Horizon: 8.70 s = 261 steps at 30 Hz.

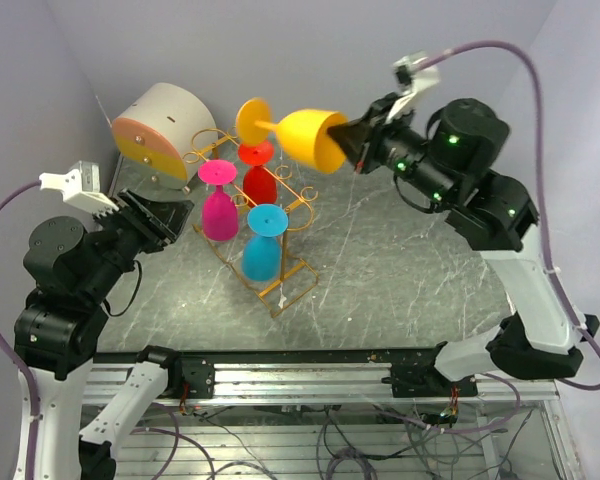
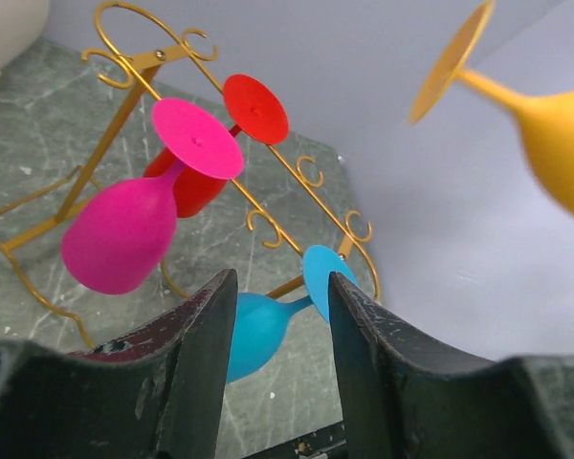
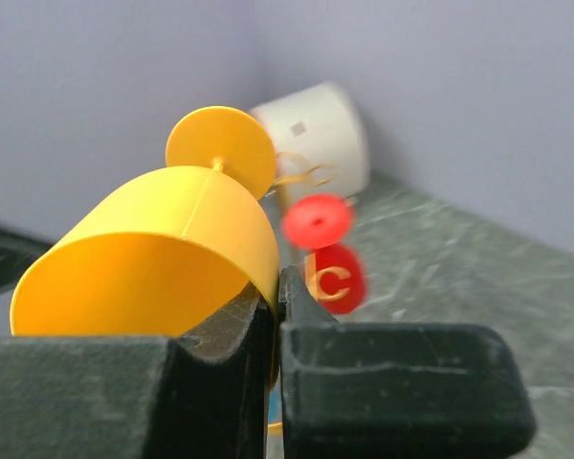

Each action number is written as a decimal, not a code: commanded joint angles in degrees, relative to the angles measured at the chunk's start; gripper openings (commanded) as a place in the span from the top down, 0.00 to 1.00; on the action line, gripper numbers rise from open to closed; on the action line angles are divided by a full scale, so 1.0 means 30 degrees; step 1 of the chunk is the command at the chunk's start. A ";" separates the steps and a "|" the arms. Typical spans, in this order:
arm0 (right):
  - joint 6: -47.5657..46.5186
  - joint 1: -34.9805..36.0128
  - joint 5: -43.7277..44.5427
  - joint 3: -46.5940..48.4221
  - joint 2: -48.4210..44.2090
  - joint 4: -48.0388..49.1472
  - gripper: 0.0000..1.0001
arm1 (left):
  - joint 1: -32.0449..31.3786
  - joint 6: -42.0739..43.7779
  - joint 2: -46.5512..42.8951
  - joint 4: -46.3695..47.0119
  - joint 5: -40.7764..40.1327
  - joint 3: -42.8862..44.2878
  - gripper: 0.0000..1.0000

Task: Take the wine glass off the wine glass rack

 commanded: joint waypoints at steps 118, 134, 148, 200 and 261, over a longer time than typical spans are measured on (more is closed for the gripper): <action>0.4690 -0.8011 -0.5872 -1.0076 -0.6103 -0.2337 0.50 | -0.0143 -0.7827 0.3947 0.2932 0.7263 -0.2350 0.46; 0.4754 -0.8015 -0.5863 -1.0295 -0.6301 -0.2082 0.50 | -0.0158 -0.7394 0.3999 0.2972 0.9346 -0.3281 0.47; 0.4665 -0.8011 -0.5850 -1.0654 -0.6344 -0.1870 0.50 | -0.0519 -0.8017 0.4181 0.4198 0.9494 -0.3971 0.51; 0.4773 -0.8004 -0.4966 -1.1146 -0.6913 -0.1132 0.51 | -0.1547 -0.9412 0.2118 0.3048 0.6940 -0.3703 0.93; 2.1384 -0.7982 -2.1827 -1.1570 -0.0474 3.3379 0.42 | -0.1525 -1.9200 0.2224 2.6885 0.7350 -0.3264 0.93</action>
